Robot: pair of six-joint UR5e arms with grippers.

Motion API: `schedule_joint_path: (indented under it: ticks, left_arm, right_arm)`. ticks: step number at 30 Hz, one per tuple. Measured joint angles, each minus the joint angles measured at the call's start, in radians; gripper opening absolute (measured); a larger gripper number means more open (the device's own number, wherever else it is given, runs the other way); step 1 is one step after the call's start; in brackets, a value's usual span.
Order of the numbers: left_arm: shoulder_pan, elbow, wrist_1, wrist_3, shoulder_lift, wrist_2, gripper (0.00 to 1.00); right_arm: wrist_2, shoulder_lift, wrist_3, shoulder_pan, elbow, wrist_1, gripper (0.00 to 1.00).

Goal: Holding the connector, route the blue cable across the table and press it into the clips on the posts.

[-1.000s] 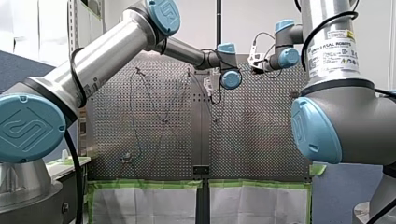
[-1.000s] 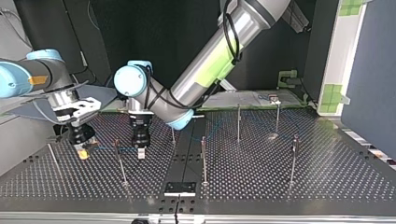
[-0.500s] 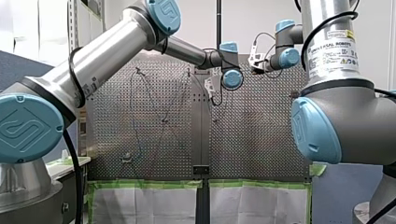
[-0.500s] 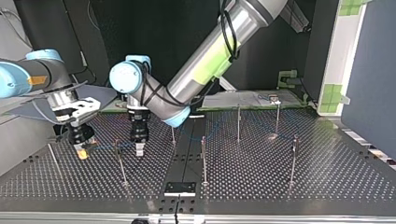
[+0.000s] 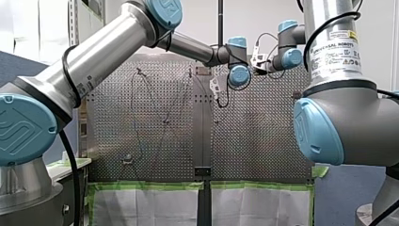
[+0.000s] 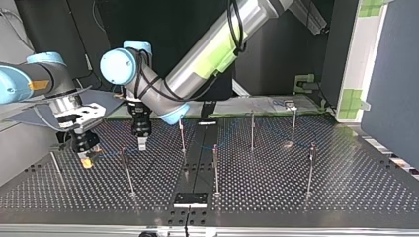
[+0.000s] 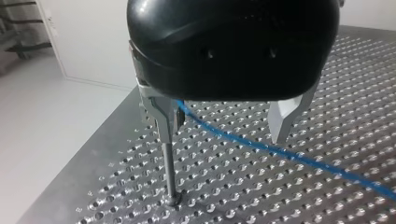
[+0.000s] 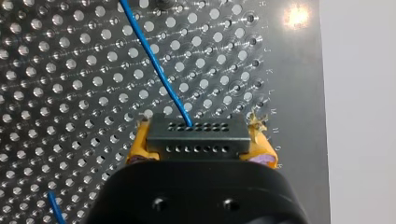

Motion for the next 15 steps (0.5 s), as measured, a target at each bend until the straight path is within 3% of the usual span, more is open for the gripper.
schedule_joint_path:
  ticks: [6,10,15]
  left_arm:
    - [-0.016,-0.041,-0.029,0.006,0.04,-0.005,1.0]
    - [-0.04,-0.076,-0.004,0.016,0.074,0.012,1.0]
    - [-0.08,-0.118,0.036,-0.014,0.117,0.002,1.0]
  right_arm:
    - [-0.001,0.0,-0.001,-0.001,0.001,0.0,0.0]
    - [-0.001,0.001,-0.002,-0.003,0.001,0.001,0.0]
    - [-0.001,0.001,-0.002,-0.005,0.001,0.002,0.0]
